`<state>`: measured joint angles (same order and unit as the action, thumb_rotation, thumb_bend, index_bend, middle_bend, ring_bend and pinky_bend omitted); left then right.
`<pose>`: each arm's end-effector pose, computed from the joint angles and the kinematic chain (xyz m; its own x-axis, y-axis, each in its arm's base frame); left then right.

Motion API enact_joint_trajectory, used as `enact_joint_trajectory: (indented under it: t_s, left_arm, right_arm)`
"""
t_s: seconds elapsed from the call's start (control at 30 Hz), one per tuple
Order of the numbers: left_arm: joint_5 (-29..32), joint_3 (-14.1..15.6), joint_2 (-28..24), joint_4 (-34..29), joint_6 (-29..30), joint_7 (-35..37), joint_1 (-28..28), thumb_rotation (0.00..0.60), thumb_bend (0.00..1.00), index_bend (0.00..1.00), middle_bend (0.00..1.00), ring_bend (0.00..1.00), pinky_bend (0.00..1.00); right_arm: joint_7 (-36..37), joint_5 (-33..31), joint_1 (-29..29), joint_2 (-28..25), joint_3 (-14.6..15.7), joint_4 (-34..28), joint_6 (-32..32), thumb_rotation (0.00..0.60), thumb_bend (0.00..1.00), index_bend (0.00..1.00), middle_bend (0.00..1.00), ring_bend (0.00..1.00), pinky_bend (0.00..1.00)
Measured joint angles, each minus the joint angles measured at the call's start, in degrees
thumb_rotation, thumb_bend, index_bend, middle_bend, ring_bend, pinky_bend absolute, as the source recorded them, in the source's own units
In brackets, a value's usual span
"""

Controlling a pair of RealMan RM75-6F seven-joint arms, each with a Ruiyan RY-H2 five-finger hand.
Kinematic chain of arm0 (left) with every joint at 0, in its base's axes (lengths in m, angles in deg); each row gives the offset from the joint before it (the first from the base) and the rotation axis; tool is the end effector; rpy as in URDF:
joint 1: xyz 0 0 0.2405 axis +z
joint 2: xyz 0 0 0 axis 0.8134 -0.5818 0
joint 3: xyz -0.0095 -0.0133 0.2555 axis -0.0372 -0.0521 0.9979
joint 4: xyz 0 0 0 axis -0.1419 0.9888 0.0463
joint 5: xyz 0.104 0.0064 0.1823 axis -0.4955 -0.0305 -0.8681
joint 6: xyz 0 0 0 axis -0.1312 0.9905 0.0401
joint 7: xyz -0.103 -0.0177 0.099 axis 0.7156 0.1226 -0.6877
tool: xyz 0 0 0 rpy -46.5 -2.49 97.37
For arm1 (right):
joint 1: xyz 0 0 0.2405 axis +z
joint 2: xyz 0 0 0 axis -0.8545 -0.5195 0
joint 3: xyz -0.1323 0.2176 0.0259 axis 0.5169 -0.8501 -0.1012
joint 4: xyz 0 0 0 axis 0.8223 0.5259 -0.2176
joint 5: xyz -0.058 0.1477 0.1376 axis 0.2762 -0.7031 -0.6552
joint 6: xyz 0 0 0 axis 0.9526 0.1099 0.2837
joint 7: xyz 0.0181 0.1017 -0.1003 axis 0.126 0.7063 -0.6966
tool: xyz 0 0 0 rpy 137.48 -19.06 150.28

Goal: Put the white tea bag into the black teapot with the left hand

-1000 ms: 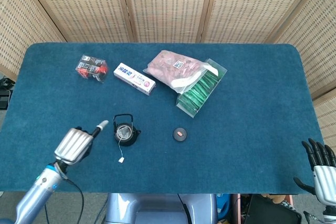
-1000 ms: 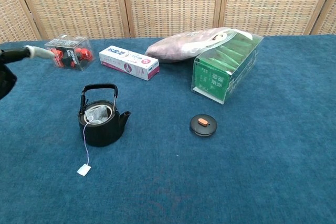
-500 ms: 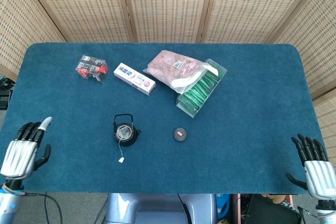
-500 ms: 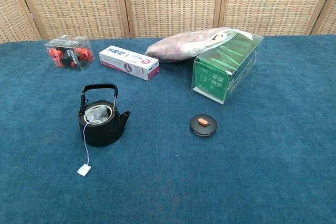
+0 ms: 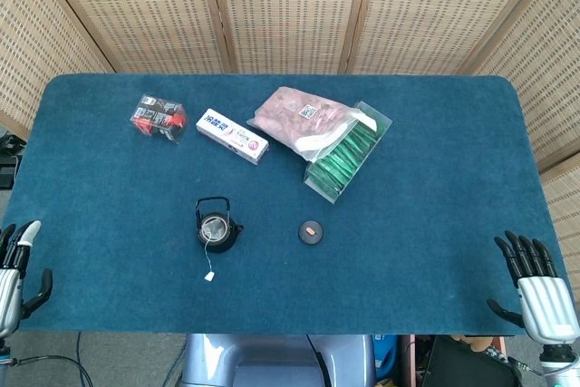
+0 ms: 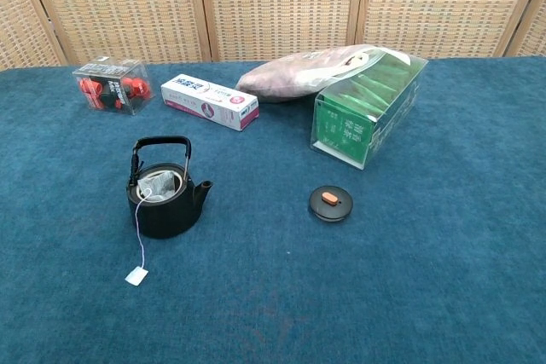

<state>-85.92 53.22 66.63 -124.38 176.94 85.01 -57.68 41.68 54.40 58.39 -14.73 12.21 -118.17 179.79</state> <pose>-0.3055 0.1354 0.1411 0.3886 -0.0811 0.9178 0.9214 0.0405 -0.3866 -0.3334 -0.1434 0.1432 0.4467 0.0045 0.8947 -0.8935 -0.0503 0.4463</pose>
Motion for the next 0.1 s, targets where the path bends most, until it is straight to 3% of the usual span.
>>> enact_joint_trajectory:
  t_s: [0.1]
  left_arm:
    - [-0.1,-0.6,0.1,0.0,-0.4,-0.2,0.4,0.600,0.54,0.04,0.09,0.01,0.00]
  right_arm:
    - [-0.1,-0.1,0.1,0.1,0.0,-0.1,-0.1,0.600,0.07,0.09,0.12,0.00,0.08]
